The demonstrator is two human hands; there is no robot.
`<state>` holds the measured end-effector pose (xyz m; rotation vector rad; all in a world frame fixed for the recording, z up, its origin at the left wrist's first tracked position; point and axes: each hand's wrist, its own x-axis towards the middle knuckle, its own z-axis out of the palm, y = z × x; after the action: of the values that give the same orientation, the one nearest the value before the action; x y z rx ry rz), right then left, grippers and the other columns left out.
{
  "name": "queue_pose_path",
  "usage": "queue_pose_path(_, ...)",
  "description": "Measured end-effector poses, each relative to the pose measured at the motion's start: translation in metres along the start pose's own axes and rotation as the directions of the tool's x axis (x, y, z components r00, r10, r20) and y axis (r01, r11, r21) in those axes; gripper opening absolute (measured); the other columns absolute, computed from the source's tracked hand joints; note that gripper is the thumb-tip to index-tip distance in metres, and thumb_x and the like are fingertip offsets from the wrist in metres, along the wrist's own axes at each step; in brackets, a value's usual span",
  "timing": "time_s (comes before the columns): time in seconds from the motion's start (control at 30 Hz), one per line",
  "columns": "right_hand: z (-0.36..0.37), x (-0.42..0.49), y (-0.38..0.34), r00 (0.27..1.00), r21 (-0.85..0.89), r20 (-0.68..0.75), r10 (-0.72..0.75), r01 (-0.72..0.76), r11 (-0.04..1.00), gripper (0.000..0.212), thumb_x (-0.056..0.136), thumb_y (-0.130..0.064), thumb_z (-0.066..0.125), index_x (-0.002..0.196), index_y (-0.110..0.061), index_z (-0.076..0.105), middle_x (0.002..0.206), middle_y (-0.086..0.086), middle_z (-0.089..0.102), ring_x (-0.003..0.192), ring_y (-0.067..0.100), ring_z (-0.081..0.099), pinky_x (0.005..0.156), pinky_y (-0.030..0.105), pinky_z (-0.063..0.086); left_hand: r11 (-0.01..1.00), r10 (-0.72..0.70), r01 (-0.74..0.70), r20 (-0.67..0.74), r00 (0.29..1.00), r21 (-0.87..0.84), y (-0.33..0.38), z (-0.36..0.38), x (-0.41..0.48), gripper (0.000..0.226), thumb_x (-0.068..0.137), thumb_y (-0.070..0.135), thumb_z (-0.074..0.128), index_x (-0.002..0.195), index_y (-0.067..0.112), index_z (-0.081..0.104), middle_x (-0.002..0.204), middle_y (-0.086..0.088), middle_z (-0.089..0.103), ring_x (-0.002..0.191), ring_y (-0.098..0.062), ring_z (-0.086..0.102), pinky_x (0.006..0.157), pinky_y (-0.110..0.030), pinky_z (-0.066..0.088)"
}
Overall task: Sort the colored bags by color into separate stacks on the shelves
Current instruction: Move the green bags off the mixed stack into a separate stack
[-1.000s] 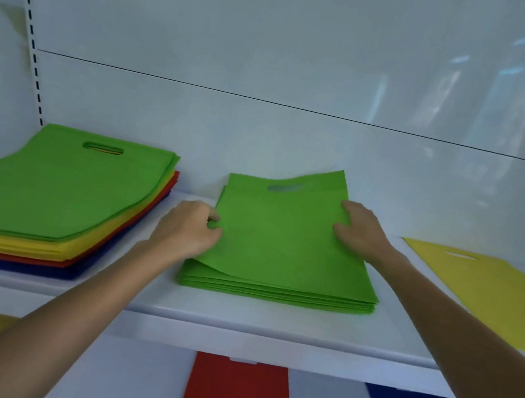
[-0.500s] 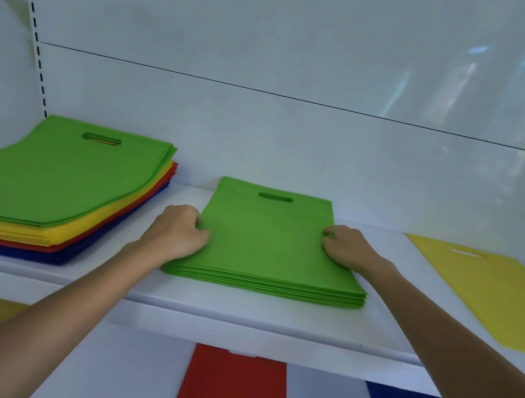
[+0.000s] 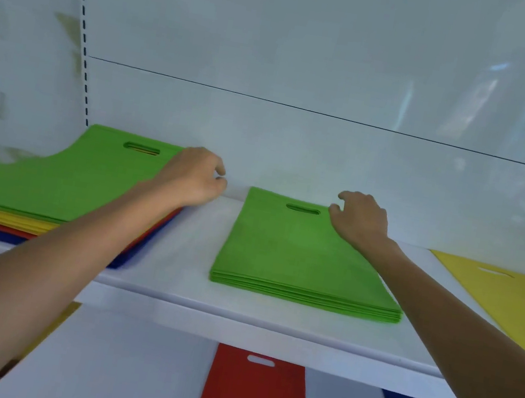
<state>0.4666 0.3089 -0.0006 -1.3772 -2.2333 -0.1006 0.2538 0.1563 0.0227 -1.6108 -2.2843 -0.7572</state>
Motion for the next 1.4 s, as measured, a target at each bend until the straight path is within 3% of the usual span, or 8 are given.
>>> queue_pose_path(0.4, 0.018, 0.004, -0.163, 0.996, 0.321, 0.077, -0.034, 0.007, 0.947, 0.039, 0.087, -0.024, 0.053, 0.125, -0.011, 0.052, 0.123, 0.011, 0.056, 0.109, 0.028, 0.054, 0.09, 0.034, 0.045, 0.96, -0.277, 0.271, 0.114, 0.954, 0.068, -0.194, -0.057, -0.024, 0.037, 0.092, 0.012, 0.049, 0.128, 0.009, 0.053, 0.136, -0.013, 0.049, 0.125, -0.029, 0.046, 0.104, -0.038, 0.036)
queue_pose_path(0.53, 0.041, -0.007, -0.207, 0.992, 0.36, 0.103, -0.07, 0.029, 0.933, 0.034, 0.087, -0.021, 0.056, 0.118, -0.006, 0.056, 0.117, 0.015, 0.059, 0.104, 0.03, 0.057, 0.088, 0.035, 0.048, 0.894, -0.432, 0.416, 0.077, 0.899, 0.165, -0.249, -0.068, -0.034, 0.032, 0.087, 0.021, 0.052, 0.116, 0.008, 0.058, 0.122, -0.015, 0.058, 0.112, -0.032, 0.052, 0.09, -0.034, 0.042)
queue_pose_path(0.67, 0.065, -0.018, -0.238, 0.986, 0.34, 0.163, -0.028, -0.03, 0.94, 0.026, 0.092, -0.029, 0.052, 0.085, -0.004, 0.053, 0.085, 0.012, 0.057, 0.081, 0.029, 0.057, 0.069, 0.033, 0.048, 0.901, -0.434, 0.432, 0.091, 0.896, 0.047, -0.272, -0.071, -0.041, 0.019, 0.085, 0.027, 0.057, 0.081, 0.01, 0.062, 0.09, -0.014, 0.063, 0.089, -0.028, 0.058, 0.067, -0.029, 0.041)
queue_pose_path(0.8, 0.081, -0.024, -0.251, 0.967, 0.412, 0.245, 0.071, -0.17, 0.895, 0.046, 0.09, -0.031, 0.058, 0.057, -0.015, 0.031, 0.055, 0.0, 0.034, 0.049, 0.013, 0.033, 0.045, 0.026, 0.026, 0.881, -0.431, 0.439, 0.086, 0.898, -0.177, -0.279, -0.066, -0.045, 0.03, 0.084, 0.026, 0.066, 0.104, 0.004, 0.067, 0.113, -0.014, 0.065, 0.108, -0.027, 0.058, 0.086, -0.028, 0.042)
queue_pose_path(0.9, 0.082, -0.027, -0.255, 0.956, 0.505, 0.239, 0.172, -0.274, 0.818, 0.048, 0.085, -0.025, 0.067, 0.054, -0.015, 0.032, 0.053, 0.0, 0.033, 0.049, 0.015, 0.033, 0.051, 0.027, 0.036, 0.883, -0.425, 0.415, 0.001, 0.905, -0.217, -0.283, -0.063, -0.043, 0.032, 0.081, 0.019, 0.07, 0.107, 0.001, 0.064, 0.113, -0.016, 0.065, 0.107, -0.027, 0.058, 0.088, -0.029, 0.042)
queue_pose_path(1.07, 0.083, -0.031, -0.256, 0.962, 0.612, 0.158, 0.221, -0.271, 0.743, 0.03, 0.083, -0.015, 0.069, 0.065, -0.01, 0.045, 0.064, 0.003, 0.042, 0.072, 0.021, 0.046, 0.085, 0.043, 0.05, 0.939, -0.335, 0.316, -0.16, 0.928, -0.136, -0.279, -0.062, -0.044, 0.008, 0.082, 0.017, 0.068, 0.088, 0.013, 0.065, 0.097, -0.01, 0.069, 0.093, -0.029, 0.062, 0.078, -0.034, 0.048)
queue_pose_path(1.27, 0.075, -0.027, -0.241, 0.988, 0.558, 0.008, 0.151, -0.13, 0.82, 0.009, 0.086, -0.01, 0.063, 0.087, -0.007, 0.054, 0.08, 0.005, 0.054, 0.078, 0.021, 0.051, 0.075, 0.036, 0.048, 0.975, -0.219, 0.221, -0.243, 0.945, -0.019, -0.254, -0.067, -0.04, 0.011, 0.089, 0.019, 0.058, 0.098, 0.013, 0.061, 0.103, -0.01, 0.067, 0.099, -0.033, 0.059, 0.077, -0.038, 0.045)
queue_pose_path(1.4, 0.05, -0.018, -0.215, 0.981, 0.588, -0.123, 0.149, -0.049, 0.807, 0.029, 0.087, -0.005, 0.059, 0.114, -0.001, 0.048, 0.074, 0.005, 0.052, 0.079, 0.023, 0.05, 0.077, 0.04, 0.048, 0.982, -0.17, 0.142, -0.25, 0.953, -0.127, -0.222, -0.069, -0.031, 0.016, 0.09, 0.018, 0.057, 0.105, 0.016, 0.061, 0.105, -0.007, 0.069, 0.101, -0.031, 0.06, 0.083, -0.039, 0.049)
